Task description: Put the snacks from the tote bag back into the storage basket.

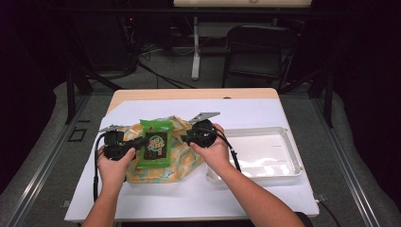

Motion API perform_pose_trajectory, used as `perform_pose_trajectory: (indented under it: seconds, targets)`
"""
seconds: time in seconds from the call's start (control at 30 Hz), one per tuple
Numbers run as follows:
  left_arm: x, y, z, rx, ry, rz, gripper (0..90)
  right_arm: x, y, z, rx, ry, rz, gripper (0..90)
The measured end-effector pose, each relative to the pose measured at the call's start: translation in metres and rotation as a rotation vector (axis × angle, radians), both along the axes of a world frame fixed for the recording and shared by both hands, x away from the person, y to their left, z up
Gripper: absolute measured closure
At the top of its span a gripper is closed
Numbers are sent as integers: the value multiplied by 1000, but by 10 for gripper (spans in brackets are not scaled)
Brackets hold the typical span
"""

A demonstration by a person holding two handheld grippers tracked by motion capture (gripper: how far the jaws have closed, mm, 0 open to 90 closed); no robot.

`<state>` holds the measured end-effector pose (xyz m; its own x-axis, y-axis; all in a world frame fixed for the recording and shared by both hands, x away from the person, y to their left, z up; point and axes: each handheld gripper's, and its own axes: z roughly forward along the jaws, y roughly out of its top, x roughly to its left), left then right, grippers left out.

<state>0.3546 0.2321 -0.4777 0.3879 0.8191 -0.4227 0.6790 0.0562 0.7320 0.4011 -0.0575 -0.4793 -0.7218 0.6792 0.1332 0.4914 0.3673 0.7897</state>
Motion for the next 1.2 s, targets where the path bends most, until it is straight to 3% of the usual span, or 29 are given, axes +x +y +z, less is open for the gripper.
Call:
perform_pose_trajectory:
  seconds: [0.47,1.2]
  targets:
    - [-4,7,9,-5,-35,19,734,-10,-2,-3,-10,-22,18,648]
    - [-8,-8,20,23,-82,5,733,-15,-17,5,56,-59,24,609]
